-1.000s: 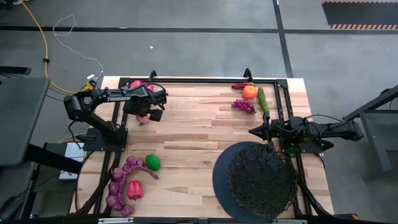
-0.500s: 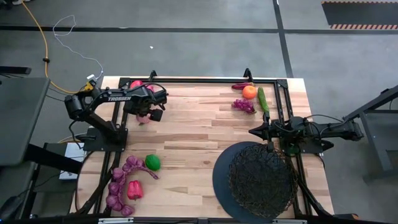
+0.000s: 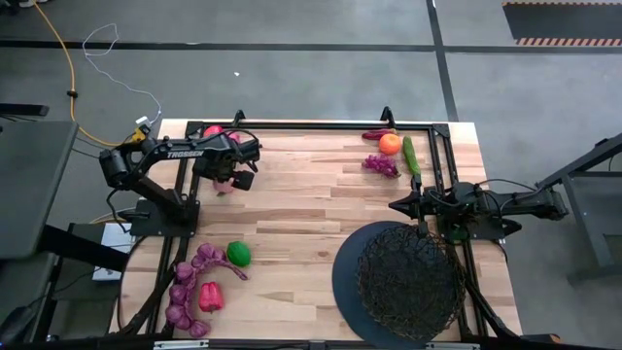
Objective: Build produce basket
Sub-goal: Put the pink peach into the basket
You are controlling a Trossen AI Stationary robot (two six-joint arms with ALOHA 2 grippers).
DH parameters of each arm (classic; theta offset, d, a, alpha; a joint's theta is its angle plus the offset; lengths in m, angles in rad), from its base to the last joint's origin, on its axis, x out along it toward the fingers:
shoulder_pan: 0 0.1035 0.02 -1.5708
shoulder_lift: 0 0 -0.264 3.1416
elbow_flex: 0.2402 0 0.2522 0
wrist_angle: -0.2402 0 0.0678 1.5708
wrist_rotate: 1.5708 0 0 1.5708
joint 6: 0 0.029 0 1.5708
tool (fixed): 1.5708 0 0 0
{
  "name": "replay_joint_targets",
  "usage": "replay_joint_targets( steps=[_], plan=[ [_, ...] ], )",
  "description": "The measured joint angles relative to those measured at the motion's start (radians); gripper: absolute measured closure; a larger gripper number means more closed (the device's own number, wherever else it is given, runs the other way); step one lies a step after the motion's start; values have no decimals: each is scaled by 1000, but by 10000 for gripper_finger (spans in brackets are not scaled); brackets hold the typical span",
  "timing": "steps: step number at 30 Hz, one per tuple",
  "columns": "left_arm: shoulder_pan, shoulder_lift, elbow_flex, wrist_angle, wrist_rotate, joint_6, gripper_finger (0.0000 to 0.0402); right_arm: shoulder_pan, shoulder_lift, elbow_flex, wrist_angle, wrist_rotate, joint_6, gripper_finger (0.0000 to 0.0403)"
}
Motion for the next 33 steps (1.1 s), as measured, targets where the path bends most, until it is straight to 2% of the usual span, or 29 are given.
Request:
replay_joint_targets(
  steps=[9,17,25,31,33],
  plan=[
    [-1,-205,0,91,79,15,118,0,0,0,0,0,0,403],
    [-20,-484,0,336,78,50,119,0,0,0,0,0,0,403],
    [-142,-663,1,670,87,242,119,0,0,0,0,0,0,403],
    [-269,-686,-3,805,73,342,119,0,0,0,0,0,0,403],
    [-313,-684,-44,909,66,366,119,0,0,0,0,0,0,403]
  ],
)
